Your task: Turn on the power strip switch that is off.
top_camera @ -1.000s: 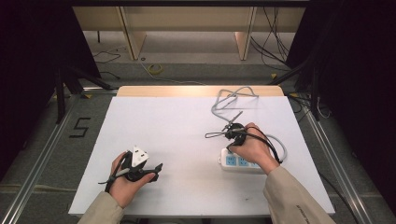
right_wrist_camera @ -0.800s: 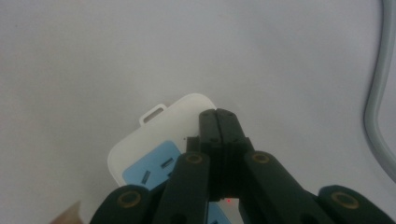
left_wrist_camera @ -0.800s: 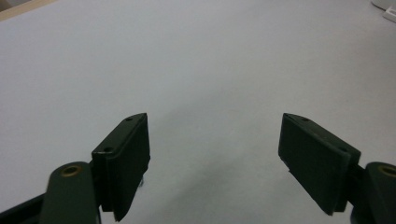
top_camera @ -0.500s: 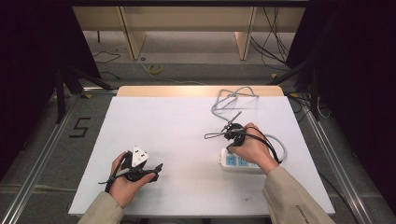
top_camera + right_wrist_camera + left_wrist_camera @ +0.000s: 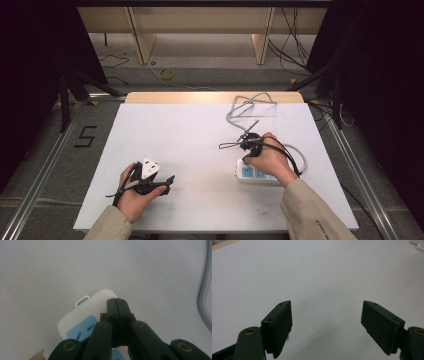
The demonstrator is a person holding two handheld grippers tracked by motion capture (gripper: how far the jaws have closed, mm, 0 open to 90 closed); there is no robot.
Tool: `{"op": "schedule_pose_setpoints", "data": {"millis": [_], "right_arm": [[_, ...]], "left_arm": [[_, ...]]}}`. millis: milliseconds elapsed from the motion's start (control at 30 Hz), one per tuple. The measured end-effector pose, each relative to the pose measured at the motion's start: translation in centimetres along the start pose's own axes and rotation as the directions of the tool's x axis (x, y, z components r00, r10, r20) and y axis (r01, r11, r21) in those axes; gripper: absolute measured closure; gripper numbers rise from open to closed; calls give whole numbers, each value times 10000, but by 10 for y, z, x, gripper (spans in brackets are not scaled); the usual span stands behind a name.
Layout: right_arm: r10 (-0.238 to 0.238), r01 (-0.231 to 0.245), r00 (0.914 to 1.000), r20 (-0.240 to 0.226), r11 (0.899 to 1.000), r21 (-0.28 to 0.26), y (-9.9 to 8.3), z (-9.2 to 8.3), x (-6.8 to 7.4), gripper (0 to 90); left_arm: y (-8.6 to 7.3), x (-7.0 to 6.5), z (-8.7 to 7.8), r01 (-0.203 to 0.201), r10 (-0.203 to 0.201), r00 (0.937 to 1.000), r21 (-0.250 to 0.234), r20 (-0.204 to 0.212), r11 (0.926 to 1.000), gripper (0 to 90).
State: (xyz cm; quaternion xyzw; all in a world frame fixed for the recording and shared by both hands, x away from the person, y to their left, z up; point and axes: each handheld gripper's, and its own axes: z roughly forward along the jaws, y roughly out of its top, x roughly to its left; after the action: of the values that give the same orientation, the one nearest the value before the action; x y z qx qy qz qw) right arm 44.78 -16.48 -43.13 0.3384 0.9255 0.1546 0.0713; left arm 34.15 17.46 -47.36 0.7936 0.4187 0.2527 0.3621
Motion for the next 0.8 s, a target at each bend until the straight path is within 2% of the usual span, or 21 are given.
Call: {"op": "schedule_pose_setpoints", "data": {"millis": [200, 267, 367, 533, 800], "right_arm": [[215, -216, 9997, -135, 9997, -101, -2, 1, -2, 900], [114, -115, 9999, 30, 9999, 20, -2, 1, -2, 900], [206, -206, 9998, 1, 9998, -40, -2, 1, -2, 900], [32, -33, 9994, 332, 10000, 23, -1, 1, 3, 900], [38, -35, 9994, 331, 10000, -79, -2, 1, 3, 900]], "left_arm": [[0, 0, 0, -10, 10, 10000, 14, -16, 10000, 250], [0, 0, 0, 1, -1, 10000, 2, -15, 10000, 250], [0, 0, 1, 10, -10, 10000, 32, 4, 10000, 250], [0, 0, 0, -7, 7, 10000, 26, -11, 10000, 250], [0, 0, 0, 10, -10, 10000, 38, -6, 10000, 250]]}}
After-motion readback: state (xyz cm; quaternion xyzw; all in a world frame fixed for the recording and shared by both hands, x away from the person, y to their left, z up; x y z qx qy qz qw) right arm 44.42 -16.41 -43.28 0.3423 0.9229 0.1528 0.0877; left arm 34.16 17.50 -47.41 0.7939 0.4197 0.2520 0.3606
